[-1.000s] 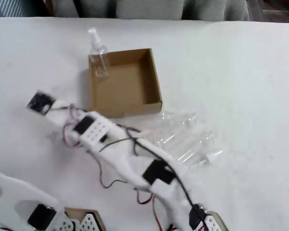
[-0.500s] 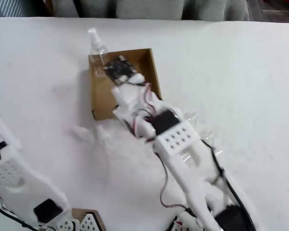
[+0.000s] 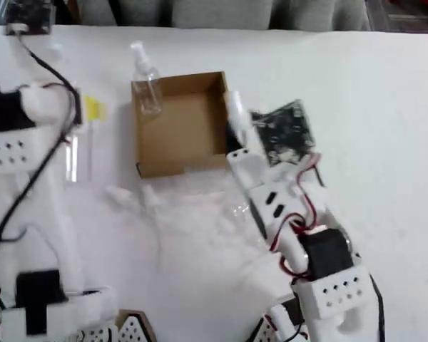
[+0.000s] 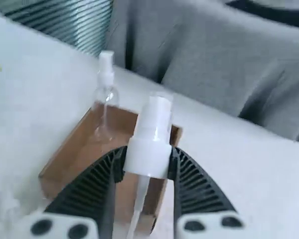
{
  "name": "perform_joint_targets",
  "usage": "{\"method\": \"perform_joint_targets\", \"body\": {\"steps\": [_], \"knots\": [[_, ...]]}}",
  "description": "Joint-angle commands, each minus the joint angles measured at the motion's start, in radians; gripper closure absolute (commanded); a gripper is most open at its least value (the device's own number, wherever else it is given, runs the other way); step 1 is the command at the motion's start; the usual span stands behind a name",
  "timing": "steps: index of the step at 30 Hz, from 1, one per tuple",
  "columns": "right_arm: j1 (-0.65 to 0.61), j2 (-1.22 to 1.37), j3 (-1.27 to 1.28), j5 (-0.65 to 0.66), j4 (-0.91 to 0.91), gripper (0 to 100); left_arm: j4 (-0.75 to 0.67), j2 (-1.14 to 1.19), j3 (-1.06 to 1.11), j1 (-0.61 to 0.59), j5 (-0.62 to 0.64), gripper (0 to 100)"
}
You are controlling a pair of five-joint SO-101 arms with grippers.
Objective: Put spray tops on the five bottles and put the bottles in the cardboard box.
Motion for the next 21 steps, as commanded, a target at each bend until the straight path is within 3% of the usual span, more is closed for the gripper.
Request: {"method": "perform_joint_targets", "body": {"steps": [1, 12, 17, 21], "knots": [[0.094, -0.03, -0.008, -0.002, -0.119, 98.3, -0.176, -0.3, 0.276, 0.127, 0.011, 96], [0.13, -0.031, -0.083, -0.029, -0.335, 98.3, -0.775, -0.923, 1.108, 0.381, 0.011, 96], [0.128, -0.031, -0.178, -0.393, -0.443, 98.3, -1.042, -1.17, 1.386, 0.498, 0.011, 97], [0.061, -0.03, -0.233, -0.453, -0.518, 98.3, -1.142, -1.307, 1.514, 0.527, 0.012, 97]]}}
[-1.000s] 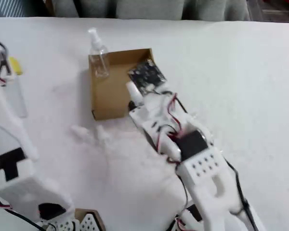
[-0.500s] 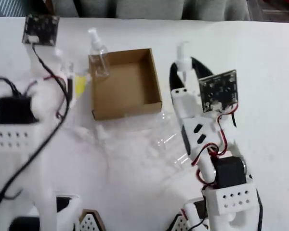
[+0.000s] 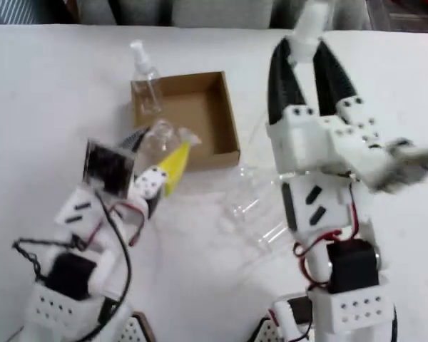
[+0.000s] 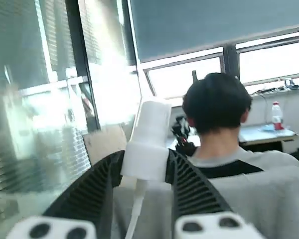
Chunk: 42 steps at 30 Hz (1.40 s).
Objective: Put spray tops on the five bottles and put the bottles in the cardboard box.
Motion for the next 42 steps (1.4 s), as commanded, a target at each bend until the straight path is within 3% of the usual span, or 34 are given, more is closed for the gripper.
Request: {"method": "perform_joint_targets", "body": {"steps": [1, 6, 9, 19, 26, 42], "knots": [[-0.087, -0.013, -0.083, -0.046, -0.076, 98.3, -0.138, -0.163, 0.107, 0.044, 0.012, 97], [-0.265, -0.012, -0.094, -0.049, -0.148, 98.3, -0.192, -0.248, 0.176, 0.054, 0.023, 97], [-0.328, 0.016, -0.089, -0.048, -0.185, 98.3, -0.198, -0.294, 0.204, 0.045, 0.117, 97], [-0.341, 0.223, -0.097, -0.049, -0.305, 98.3, -0.195, -0.489, 0.327, 0.048, 0.161, 97], [-0.398, 0.255, -0.091, -0.046, -0.305, 98.3, -0.193, -0.487, 0.338, 0.053, 0.16, 97], [-0.364, 0.331, -0.091, -0.046, -0.3, 98.3, -0.19, -0.487, 0.339, 0.045, 0.16, 97]]}}
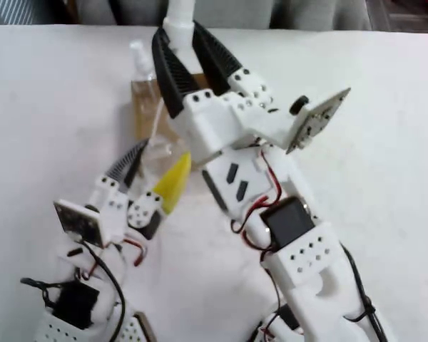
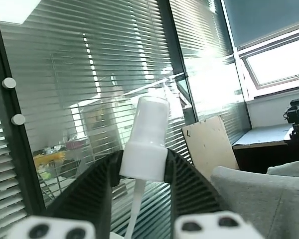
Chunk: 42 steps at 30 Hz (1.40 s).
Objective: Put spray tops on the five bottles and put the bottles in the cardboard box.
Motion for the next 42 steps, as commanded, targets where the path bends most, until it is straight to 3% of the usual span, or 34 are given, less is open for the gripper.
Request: {"method": "perform_joint_targets", "body": {"steps": [1, 20, 33, 42], "knots": [[0.015, -0.002, -0.037, -0.002, -0.018, 98.3, -0.025, -0.018, -0.006, 0.002, 0.009, 97], [0.061, -0.012, 0.078, -0.002, -0.018, 98.3, -0.026, -0.018, -0.008, 0.002, 0.009, 97], [-0.087, -0.211, 0.362, -0.002, -0.018, 98.1, -0.025, -0.018, -0.008, 0.002, 0.009, 97], [-0.116, -0.219, 0.434, -0.002, -0.016, 75.6, -0.025, -0.018, -0.008, 0.001, 0.009, 97]]}}
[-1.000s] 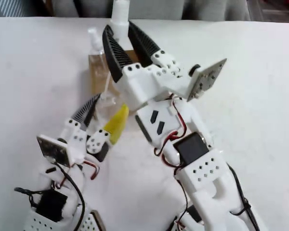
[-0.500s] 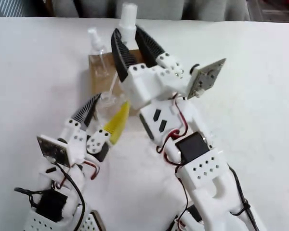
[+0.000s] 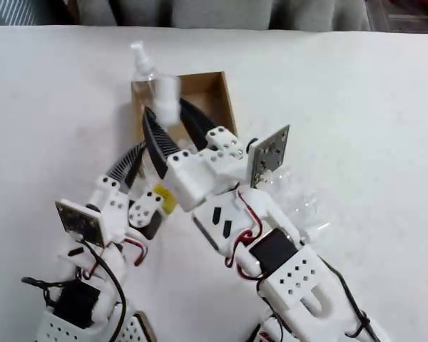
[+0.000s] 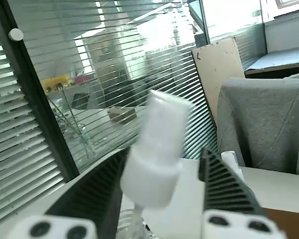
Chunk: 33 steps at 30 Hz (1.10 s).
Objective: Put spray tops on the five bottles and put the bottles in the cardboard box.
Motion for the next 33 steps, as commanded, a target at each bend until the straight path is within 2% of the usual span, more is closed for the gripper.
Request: {"method": "perform_joint_targets", "body": {"steps": [1, 12, 14, 17, 20, 22, 26, 33], "knots": [[-0.01, -0.036, -0.018, 0.002, -0.013, 74.8, -0.025, -0.018, -0.008, 0.001, 0.009, 97], [-0.005, -0.151, -0.301, 0.0, 0.372, 75.4, -0.025, -0.018, -0.006, 0.001, 0.009, 97], [-0.005, -0.151, -0.344, 0.002, 0.429, 81.0, -0.025, -0.018, -0.006, 0.001, 0.009, 97], [-0.002, -0.151, -0.388, 0.002, 0.464, 99.0, -0.023, -0.018, -0.006, 0.001, 0.009, 97], [0.002, -0.151, -0.393, 0.002, 0.473, 94.7, -0.023, -0.018, -0.006, 0.001, 0.009, 97], [0.027, -0.151, -0.393, 0.002, 0.499, 98.3, -0.023, -0.018, -0.005, 0.001, 0.009, 97], [0.116, -0.16, -0.391, 0.002, 0.562, 97.6, -0.023, -0.018, -0.002, 0.001, 0.008, 97], [0.352, -0.16, -0.319, 0.002, 0.883, 98.3, -0.031, -0.015, 0.002, -0.065, 0.008, 96]]}}
